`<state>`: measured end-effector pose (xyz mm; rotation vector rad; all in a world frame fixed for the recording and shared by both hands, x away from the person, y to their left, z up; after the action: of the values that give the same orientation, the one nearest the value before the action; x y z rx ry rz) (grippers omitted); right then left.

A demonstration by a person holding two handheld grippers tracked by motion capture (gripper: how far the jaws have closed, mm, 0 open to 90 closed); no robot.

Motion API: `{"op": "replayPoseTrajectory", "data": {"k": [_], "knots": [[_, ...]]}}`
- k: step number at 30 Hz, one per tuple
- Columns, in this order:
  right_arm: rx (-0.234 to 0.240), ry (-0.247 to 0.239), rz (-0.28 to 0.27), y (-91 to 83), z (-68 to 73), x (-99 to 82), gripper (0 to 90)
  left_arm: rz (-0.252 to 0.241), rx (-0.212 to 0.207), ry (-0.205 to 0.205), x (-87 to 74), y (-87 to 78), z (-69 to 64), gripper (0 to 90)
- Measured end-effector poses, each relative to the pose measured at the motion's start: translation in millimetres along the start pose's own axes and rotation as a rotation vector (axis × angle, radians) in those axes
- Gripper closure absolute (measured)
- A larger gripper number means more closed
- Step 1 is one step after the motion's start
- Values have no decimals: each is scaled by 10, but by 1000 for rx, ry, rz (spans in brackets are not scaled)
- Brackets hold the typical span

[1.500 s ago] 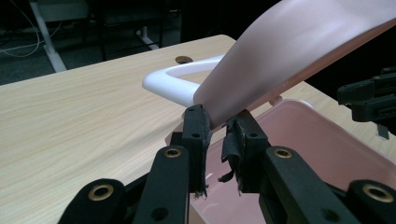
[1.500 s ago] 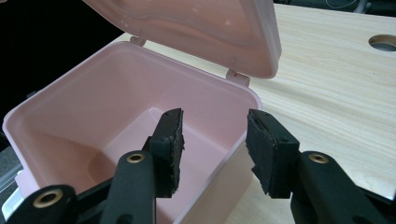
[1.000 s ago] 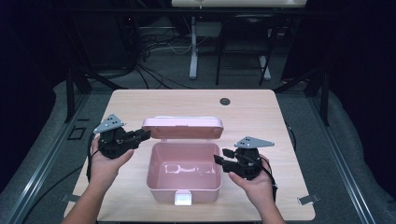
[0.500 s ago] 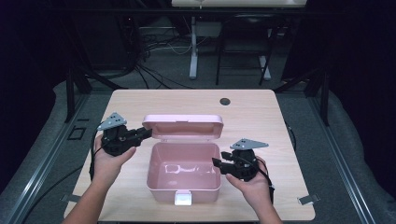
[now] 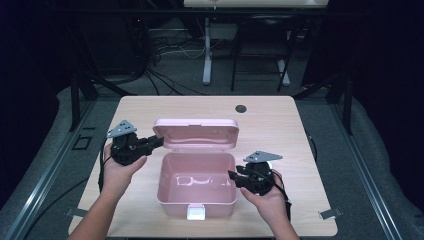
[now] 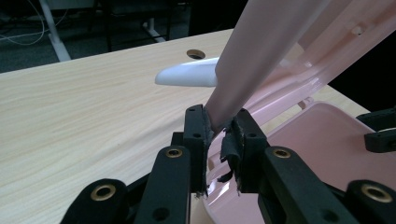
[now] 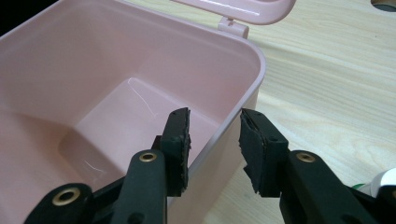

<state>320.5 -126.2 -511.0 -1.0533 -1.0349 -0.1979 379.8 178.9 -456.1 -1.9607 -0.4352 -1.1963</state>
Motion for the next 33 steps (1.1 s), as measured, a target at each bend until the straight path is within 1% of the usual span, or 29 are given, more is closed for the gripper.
{"op": "replayPoseTrajectory", "data": {"k": [4,10,13,19,20,24,33], "knots": [[2,1,-1,-1,-3,-1,635,1,-5,-11,-9,23,22,783],[7,4,-2,-2,-7,-3,635,-2,4,-20,-16,67,43,785],[10,10,-5,-1,-9,-5,635,-7,9,-31,-17,85,51,788],[14,11,-9,2,-15,-6,635,-25,31,-45,-10,117,60,804],[13,11,-11,3,-15,-5,634,-20,36,-45,-9,116,60,806],[16,17,-11,3,-15,-7,634,-38,50,-55,4,135,58,812],[17,16,-10,1,-17,-9,633,-57,70,-57,12,168,71,823]]}}
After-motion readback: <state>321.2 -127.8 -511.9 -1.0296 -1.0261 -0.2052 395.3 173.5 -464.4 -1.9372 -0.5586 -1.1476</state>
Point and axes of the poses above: each handheld gripper's, and its own axes: y roughly forward along the jaws, x roughly out of its top, z roughly to its left, the point moved 5 cm from there along y, roughly forward along the jaws, and after that the axes turned 5 degrees about -y, right-handed, at the moved point
